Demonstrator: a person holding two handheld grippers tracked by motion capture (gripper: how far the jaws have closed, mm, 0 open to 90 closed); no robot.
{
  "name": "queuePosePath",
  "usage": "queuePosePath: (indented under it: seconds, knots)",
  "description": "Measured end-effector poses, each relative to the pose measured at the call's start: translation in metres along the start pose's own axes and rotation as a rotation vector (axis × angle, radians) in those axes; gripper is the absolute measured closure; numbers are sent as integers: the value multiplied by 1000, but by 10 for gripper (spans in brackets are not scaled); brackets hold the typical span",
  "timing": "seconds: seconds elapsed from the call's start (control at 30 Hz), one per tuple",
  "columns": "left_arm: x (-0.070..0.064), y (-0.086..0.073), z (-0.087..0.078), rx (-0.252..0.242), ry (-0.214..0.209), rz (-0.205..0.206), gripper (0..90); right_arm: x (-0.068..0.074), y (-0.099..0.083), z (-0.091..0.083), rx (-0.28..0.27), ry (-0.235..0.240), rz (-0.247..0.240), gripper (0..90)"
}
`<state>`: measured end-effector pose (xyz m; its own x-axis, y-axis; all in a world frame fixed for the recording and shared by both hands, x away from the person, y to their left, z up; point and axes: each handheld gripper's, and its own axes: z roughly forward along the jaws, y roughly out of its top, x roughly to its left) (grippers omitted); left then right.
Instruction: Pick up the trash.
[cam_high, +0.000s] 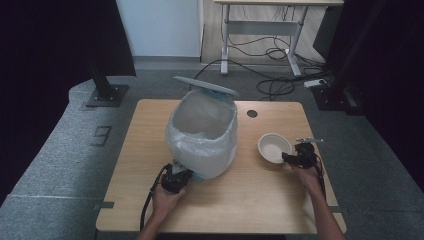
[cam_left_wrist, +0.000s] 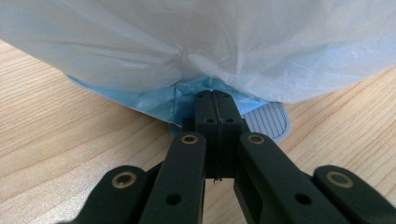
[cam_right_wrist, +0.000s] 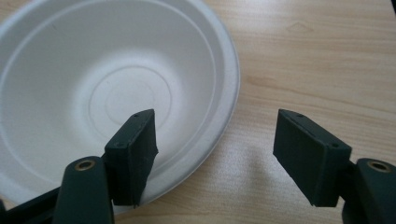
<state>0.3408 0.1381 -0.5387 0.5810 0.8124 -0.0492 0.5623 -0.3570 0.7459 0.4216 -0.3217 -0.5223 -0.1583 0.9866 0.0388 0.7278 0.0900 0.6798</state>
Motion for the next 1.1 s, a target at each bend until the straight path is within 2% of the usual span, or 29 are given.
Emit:
queuePosePath:
  seconds: [0.13,0.23,0.27,0.3,0.33,0.37,0.4,0.43,0.47,0.57,0.6,0.63,0.67,0.8,0.9,1.1]
  knots:
    - [0,0,0,0,0,0,900,-1,-3,2,11,5,4,321]
    - [0,0,0,0,1,0,900,-3,-5,3,28,11,12,375]
    - [0,0,0,0,0,-1,900,-3,-5,3,28,16,13,418]
    - [0,0,0,0,0,-1,900,-3,-5,3,28,16,13,418]
    - [0,0,0,0,0,0,900,-3,-4,2,24,25,13,469]
    - [0,0,0,0,0,0,900,-3,-4,1,24,29,14,469]
    - [0,0,0,0,0,0,900,-3,-4,1,26,37,17,532]
    - [0,0,0,0,-1,-1,900,-3,-4,1,26,37,17,532]
    - [0,0,0,0,-1,-1,900,-4,-5,0,29,51,31,589]
    - [0,0,0,0,-1,0,900,-5,-6,-1,29,58,44,634]
    - [0,0,0,-1,-1,0,900,-7,-7,-4,13,74,63,679]
    - [0,0,0,-1,-1,0,900,-7,-7,-4,13,74,63,679]
    - [0,0,0,-1,-1,0,900,-10,-9,-6,2,102,90,713]
    - [1,0,0,1,-3,-2,900,-14,-12,-12,-19,132,117,758]
    - [0,0,0,-1,-1,-1,900,-18,-14,-19,-49,176,150,799]
    - [0,0,0,-2,-1,0,900,-17,-16,-33,-99,228,149,823]
